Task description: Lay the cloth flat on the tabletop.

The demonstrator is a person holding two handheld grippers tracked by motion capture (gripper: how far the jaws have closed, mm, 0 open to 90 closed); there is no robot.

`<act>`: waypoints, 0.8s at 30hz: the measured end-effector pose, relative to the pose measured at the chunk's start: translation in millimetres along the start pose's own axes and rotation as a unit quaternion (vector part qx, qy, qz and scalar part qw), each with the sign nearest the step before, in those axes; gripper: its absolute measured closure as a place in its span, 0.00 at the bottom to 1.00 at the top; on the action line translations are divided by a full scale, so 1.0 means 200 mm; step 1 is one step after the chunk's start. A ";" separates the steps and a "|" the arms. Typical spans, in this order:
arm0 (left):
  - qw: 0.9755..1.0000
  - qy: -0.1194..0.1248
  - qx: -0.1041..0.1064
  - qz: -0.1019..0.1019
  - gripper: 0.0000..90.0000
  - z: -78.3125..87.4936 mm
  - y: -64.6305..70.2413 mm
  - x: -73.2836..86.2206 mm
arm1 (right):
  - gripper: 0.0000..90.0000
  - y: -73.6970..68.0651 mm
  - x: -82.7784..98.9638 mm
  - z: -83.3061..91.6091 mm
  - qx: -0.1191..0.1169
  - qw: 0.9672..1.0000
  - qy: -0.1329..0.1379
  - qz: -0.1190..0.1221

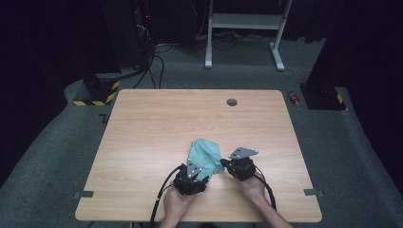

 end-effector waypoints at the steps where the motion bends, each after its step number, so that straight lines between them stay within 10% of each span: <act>1: 1.000 0.000 0.000 0.000 0.46 0.00 0.00 0.00 | 1.00 0.01 0.00 0.02 0.002 1.000 0.004 -0.001; 24: 0.999 0.005 0.022 -0.030 0.49 0.02 0.12 -0.01 | 1.00 0.11 0.14 0.23 0.032 0.999 0.015 -0.002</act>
Point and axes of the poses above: each handheld gripper's, and its own axes: z roughly backward along the jaws, x roughly out of its underside, y roughly to its right, the point moved 1 cm from there along -z, roughly forward along the jaws, and after that the axes turned 9 degrees about -z, right-handed, at the moved point
